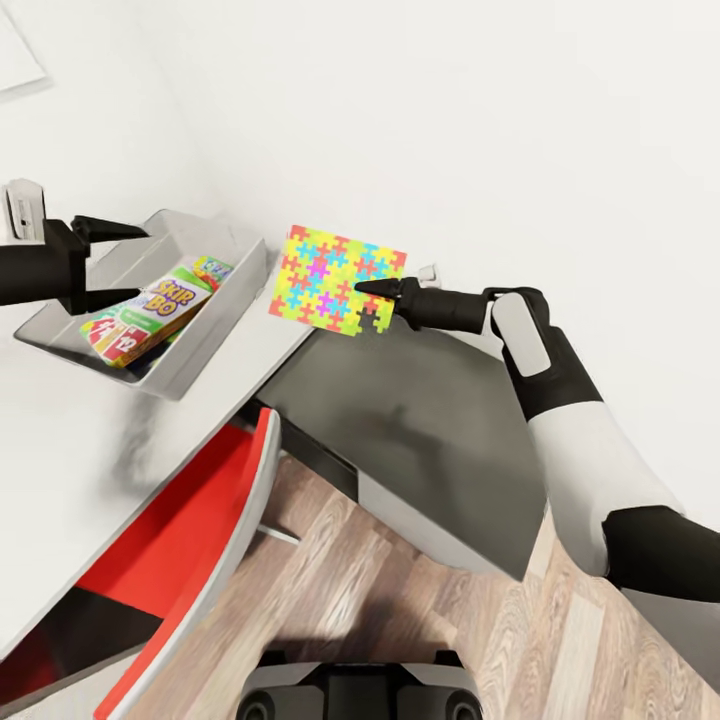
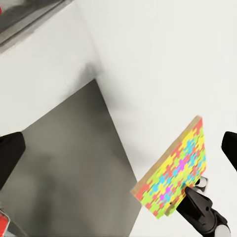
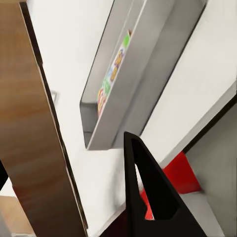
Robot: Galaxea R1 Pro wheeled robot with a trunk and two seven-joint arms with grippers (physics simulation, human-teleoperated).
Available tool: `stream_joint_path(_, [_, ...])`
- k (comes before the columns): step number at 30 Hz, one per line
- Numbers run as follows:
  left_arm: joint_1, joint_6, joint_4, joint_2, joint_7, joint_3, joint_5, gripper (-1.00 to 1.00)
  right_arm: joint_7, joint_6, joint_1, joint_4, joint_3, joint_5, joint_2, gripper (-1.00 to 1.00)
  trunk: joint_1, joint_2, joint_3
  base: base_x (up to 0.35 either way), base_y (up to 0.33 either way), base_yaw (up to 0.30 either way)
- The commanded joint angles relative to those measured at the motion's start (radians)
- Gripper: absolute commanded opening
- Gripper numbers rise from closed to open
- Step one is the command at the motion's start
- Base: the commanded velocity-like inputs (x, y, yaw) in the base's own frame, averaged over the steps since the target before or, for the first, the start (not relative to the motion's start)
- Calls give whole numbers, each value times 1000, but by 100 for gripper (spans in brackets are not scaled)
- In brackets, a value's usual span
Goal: Put all the toys in the child's room - the three board games (two on the bed and one on the table), the two jigsaw puzzles on the table, and the tennis ball on the table - inside the toy box on the table in the child's room.
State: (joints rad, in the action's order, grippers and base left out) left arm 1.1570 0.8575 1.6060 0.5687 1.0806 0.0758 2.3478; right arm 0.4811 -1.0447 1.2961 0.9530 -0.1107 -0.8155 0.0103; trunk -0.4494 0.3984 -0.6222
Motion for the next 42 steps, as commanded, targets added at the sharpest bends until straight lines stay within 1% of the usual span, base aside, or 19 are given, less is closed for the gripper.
stream_joint_path(1, [0, 4, 0, 3, 10, 1, 8, 100, 4, -2, 2, -2, 2, 7, 3, -100, -1, 2, 0, 0, 0, 197])
stream_joint_path(5, [-3, 4, 0, 7, 9, 2, 8, 100, -5, -2, 5, -4, 4, 7, 8, -100, -1, 2, 6, 0, 0, 197])
stream_joint_path(10, [-5, 4, 0, 10, 9, 5, 8, 100, -12, -2, 25, -8, 7, 7, 5, -100, -1, 2, 12, 0, 0, 199])
stream_joint_path(16, [-6, 4, 0, 15, 9, 20, 8, 100, -14, -2, 53, -32, 9, 7, 3, -100, -1, 2, 20, 0, 0, 203])
stream_joint_path(20, [-10, 4, 0, 31, 9, 24, 8, 100, -14, -2, 93, -84, 10, 7, 2, -100, -1, 2, 25, 0, 0, 206])
stream_joint_path(24, [-43, 5, 0, 49, 8, 28, 8, 100, -15, -2, 130, -143, 11, 7, 1, -100, -1, 2, 30, 0, 0, 208])
stream_joint_path(25, [-43, 5, 0, 49, 8, 28, 8, 100, -15, -2, 130, -143, 11, 7, 1, -100, -1, 2, 31, 0, 0, 208])
stream_joint_path(31, [-75, 6, 0, 79, -4, 30, 8, 100, -15, -2, 182, -201, 11, 7, -1, -100, -1, 2, 39, 0, 0, 209])
stream_joint_path(36, [-99, 5, 0, 89, -8, 30, 8, 100, -23, -2, 207, -238, 14, 7, -2, -100, -1, 2, 45, 0, 0, 218])
stream_joint_path(39, [-118, 5, 0, 92, -10, 33, 8, 100, -51, -2, 230, -290, 22, 6, -2, -100, -1, 2, 48, 0, 0, 223])
stream_joint_path(42, [-130, 5, 0, 95, -11, 34, 8, 100, -92, -2, 256, -340, 44, 4, -4, -100, -1, 2, 51, 0, 0, 227])
